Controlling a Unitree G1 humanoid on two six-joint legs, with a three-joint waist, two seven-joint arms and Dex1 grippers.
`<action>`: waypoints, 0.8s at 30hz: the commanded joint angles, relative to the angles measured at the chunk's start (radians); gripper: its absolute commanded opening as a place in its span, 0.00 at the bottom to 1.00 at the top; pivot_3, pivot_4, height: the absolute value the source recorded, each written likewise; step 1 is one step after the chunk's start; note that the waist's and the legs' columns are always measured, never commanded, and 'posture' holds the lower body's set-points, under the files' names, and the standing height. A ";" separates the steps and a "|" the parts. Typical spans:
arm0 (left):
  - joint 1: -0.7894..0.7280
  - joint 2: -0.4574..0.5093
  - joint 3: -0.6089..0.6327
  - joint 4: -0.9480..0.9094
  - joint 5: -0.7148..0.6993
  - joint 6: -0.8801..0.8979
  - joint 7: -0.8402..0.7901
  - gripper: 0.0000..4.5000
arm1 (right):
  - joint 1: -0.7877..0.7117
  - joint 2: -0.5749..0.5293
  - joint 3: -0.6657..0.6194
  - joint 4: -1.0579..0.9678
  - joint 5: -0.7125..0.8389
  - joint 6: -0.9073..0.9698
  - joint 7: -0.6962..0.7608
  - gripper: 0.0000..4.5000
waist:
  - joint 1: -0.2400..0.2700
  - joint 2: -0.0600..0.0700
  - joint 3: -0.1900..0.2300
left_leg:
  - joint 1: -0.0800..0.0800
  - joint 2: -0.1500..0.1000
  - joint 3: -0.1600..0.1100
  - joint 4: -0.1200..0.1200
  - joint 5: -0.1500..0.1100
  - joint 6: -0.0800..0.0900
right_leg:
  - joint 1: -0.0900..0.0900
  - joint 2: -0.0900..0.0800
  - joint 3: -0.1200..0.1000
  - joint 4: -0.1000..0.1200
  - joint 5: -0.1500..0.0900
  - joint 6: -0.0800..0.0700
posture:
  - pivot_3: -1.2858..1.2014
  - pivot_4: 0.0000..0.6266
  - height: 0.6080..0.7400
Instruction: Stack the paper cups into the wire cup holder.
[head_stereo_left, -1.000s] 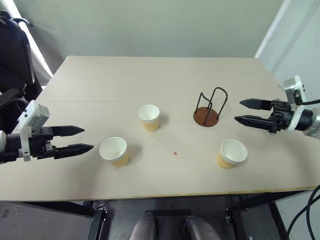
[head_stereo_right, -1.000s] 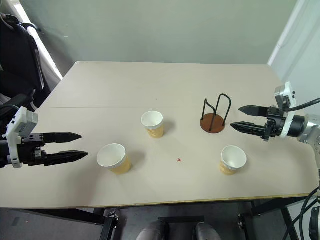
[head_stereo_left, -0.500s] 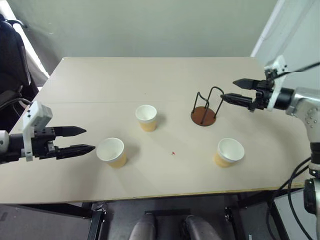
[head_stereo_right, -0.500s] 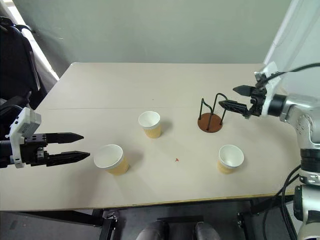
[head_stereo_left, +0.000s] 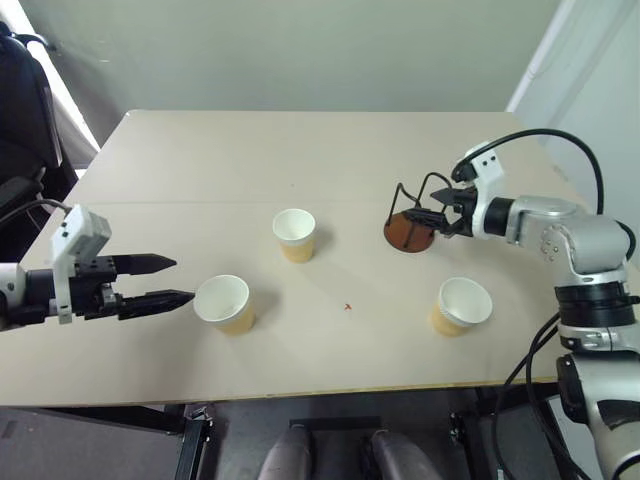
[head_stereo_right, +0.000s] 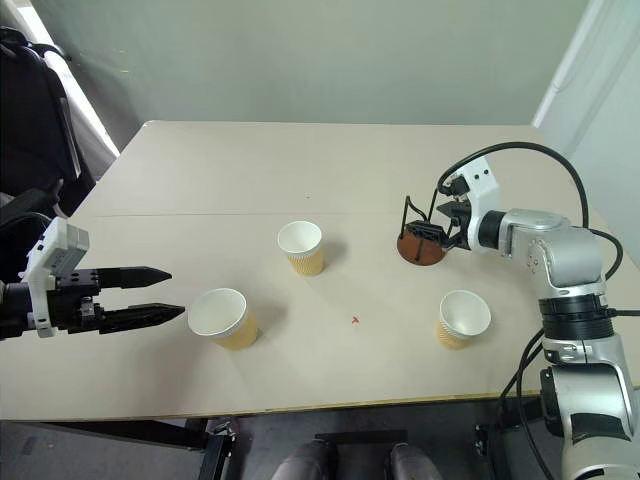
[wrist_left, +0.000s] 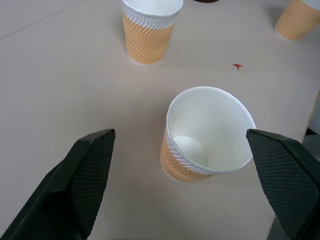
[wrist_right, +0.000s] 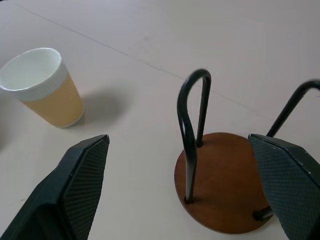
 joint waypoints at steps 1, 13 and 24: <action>0.009 0.002 0.041 -0.032 -0.013 0.008 0.011 1.00 | -0.029 0.014 0.007 0.016 -0.026 -0.034 -0.014 1.00 | 0.000 0.000 0.000 | 0.000 0.000 0.000 0.000 0.000 0.000 | 0.000 0.000 0.000 0.000 0.000 0.000 | 0.52 0.24 1.00; 0.058 0.000 0.086 -0.065 -0.018 0.020 0.027 1.00 | -0.066 0.052 0.009 0.141 -0.088 -0.131 -0.005 0.21 | 0.000 0.000 0.000 | 0.000 0.000 0.000 0.000 0.000 -0.001 | 0.000 0.000 0.000 0.001 0.000 0.000 | 0.52 0.24 1.00; 0.055 0.003 0.073 -0.060 -0.018 0.019 0.029 1.00 | -0.017 -0.080 0.031 -0.251 0.202 -0.059 0.465 0.00 | 0.000 0.000 0.000 | -0.004 0.001 0.000 0.000 0.002 -0.003 | -0.003 0.000 -0.001 0.001 0.000 -0.001 | 0.52 0.24 1.00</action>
